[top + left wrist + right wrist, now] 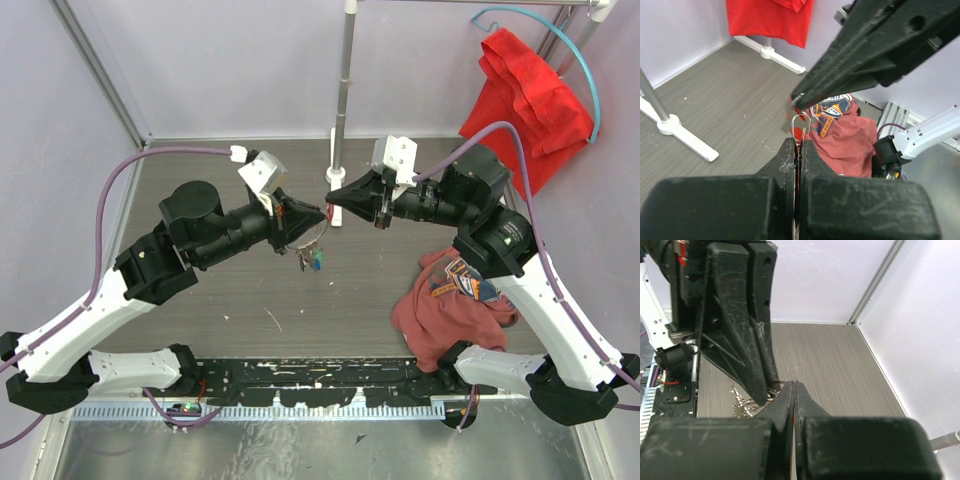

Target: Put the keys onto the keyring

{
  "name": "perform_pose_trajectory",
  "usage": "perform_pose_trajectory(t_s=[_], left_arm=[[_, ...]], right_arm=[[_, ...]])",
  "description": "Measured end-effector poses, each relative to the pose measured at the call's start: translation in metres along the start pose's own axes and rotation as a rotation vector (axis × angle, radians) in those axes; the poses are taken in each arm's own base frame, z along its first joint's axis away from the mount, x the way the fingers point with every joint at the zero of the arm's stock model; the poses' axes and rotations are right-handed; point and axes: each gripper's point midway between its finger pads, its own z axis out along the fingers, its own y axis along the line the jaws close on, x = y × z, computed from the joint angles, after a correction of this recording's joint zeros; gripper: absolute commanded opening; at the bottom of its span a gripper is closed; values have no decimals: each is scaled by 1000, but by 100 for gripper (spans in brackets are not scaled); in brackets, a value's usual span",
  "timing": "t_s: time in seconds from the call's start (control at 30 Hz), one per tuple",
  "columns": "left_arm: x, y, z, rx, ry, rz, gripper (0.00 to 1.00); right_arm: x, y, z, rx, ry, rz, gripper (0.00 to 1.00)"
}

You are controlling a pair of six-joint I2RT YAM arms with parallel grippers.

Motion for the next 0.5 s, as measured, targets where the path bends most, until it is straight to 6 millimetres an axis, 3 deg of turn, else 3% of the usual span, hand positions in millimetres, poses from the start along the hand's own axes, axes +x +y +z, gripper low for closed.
perform_pose_trajectory(t_s=[0.3, 0.4, 0.5], left_arm=[[6, -15, -2, 90, 27, 26, 0], [9, -18, -3, 108, 40, 34, 0], [11, -20, -3, 121, 49, 43, 0]], right_arm=[[9, -3, -2, 17, 36, 0, 5], [12, -1, -2, 14, 48, 3, 12], [15, 0, -3, 9, 58, 4, 2]])
